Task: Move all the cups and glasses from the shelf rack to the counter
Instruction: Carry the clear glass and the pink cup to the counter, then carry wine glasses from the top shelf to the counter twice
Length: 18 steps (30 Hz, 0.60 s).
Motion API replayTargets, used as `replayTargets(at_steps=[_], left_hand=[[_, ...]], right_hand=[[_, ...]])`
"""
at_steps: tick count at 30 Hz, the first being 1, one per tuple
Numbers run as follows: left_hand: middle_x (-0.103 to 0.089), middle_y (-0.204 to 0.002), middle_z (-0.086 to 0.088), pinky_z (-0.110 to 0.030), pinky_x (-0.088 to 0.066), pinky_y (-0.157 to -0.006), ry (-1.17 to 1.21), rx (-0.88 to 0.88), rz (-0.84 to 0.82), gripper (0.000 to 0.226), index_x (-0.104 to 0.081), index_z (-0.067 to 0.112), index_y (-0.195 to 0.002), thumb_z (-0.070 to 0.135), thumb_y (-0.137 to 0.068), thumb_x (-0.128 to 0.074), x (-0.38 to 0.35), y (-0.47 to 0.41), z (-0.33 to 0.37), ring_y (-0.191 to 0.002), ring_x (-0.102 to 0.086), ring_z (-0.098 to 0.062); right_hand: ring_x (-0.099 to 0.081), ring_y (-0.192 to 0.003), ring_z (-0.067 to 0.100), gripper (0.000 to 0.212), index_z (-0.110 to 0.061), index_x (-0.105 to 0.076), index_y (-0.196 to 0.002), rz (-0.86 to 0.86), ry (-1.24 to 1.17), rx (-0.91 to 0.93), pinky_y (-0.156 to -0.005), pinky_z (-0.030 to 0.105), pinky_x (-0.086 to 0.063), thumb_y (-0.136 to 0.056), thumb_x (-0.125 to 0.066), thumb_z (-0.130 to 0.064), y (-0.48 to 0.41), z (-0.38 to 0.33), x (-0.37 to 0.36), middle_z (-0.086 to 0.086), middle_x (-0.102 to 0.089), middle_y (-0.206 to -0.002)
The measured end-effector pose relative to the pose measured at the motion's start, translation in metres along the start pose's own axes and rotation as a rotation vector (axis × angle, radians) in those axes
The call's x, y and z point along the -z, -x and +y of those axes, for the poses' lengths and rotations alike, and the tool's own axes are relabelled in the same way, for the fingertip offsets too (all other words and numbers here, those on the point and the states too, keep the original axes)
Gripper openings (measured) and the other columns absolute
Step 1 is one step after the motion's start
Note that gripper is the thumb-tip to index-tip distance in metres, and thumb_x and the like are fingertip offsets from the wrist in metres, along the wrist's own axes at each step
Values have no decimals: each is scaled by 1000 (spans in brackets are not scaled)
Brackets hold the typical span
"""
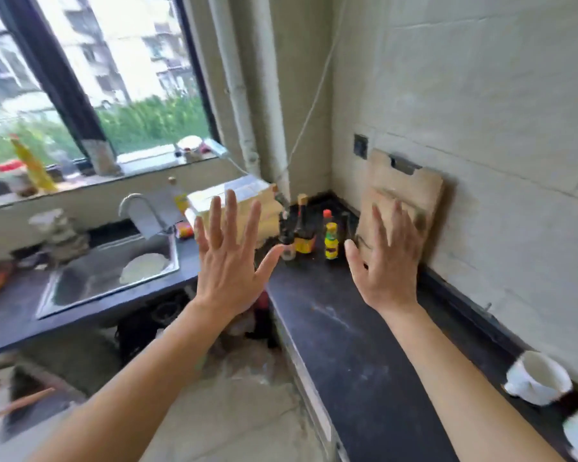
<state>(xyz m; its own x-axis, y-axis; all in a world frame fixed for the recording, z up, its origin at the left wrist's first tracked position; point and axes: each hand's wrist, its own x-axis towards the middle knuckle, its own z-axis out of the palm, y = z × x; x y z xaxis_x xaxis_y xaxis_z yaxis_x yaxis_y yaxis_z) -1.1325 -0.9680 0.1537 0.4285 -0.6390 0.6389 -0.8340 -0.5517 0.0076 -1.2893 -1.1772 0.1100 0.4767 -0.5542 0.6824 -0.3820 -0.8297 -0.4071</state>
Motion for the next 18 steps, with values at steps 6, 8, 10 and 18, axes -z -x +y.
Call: replayTargets(at_steps=[6, 8, 10, 18], left_hand=[[-2, -166, -20, -66, -3, -117, -211, 270, 90, 78, -18, 17, -159, 63, -97, -32, 92, 87, -190, -153, 1, -39], [-2, -166, -21, -67, -3, -116, -272, 346, 117, 80, -18, 16, -159, 64, -97, -34, 123, 119, -252, -153, 1, -39], [-2, -166, -21, -68, -5, -116, -334, 426, 145, 81, -19, 15, -159, 66, -97, -31, 153, 150, -312, -153, 0, -39], [3, -167, -17, -66, -6, -117, -546, 612, 144, 82, -11, 21, -160, 69, -95, -25, 252, 228, -517, -153, 3, -36]], right_hand=[[-18, -154, 41, 76, -21, -24, -161, -94, -207, 340, -120, 60, -21, -97, -52, -51, -5, -212, -104, 17, -13, -169], [-18, -154, 39, 75, -21, -26, -161, -99, -281, 441, -120, 59, -20, -97, -51, -52, -3, -288, -138, 16, -13, -169], [-20, -153, 40, 77, -20, -25, -160, -104, -323, 526, -120, 59, -20, -96, -54, -52, 2, -366, -173, 17, -13, -169], [-20, -153, 39, 82, -17, -25, -160, -196, -502, 723, -123, 56, -16, -94, -58, -53, 39, -636, -279, 21, -13, -169]])
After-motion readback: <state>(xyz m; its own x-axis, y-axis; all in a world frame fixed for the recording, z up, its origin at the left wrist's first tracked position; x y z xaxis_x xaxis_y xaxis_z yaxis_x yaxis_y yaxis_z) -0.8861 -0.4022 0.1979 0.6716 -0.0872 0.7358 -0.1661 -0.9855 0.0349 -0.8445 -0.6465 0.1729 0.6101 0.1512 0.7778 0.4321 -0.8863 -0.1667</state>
